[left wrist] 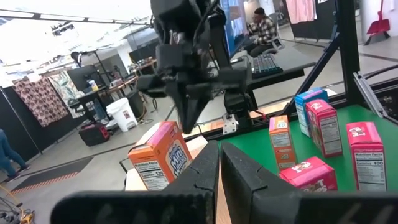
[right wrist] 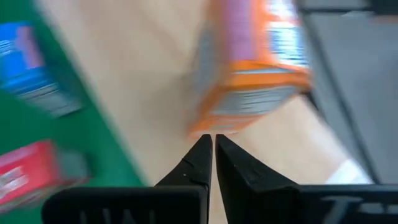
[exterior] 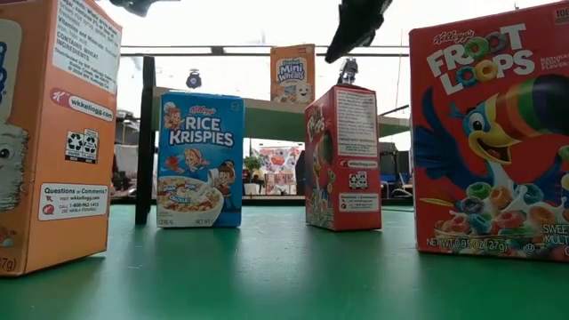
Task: Stack cereal on shelf
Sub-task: Put the top middle orange cereal box on the shelf
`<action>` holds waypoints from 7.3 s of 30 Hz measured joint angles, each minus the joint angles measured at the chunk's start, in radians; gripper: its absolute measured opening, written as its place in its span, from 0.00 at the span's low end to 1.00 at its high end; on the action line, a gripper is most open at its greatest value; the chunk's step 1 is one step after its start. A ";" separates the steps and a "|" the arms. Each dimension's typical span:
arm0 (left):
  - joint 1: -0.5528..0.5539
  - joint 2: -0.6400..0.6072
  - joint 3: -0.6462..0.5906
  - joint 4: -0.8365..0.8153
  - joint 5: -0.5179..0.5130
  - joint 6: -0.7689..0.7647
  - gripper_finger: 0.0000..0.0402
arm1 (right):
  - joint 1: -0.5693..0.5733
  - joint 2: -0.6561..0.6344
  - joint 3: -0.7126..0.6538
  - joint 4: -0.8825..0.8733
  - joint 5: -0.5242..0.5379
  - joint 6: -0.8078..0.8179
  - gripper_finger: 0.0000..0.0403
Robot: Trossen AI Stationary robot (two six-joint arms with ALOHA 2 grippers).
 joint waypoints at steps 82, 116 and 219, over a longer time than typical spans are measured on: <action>0.000 0.004 0.000 0.017 0.000 -0.164 0.00 | 0.060 0.175 -0.220 0.861 -0.132 -0.222 0.02; -0.016 -0.115 0.000 -0.155 0.007 -0.270 0.00 | 0.024 0.368 -0.159 1.174 -0.131 -0.213 0.02; -0.022 -0.188 0.000 -0.253 0.008 -0.303 0.00 | -0.064 0.322 -0.133 1.162 0.052 0.041 0.02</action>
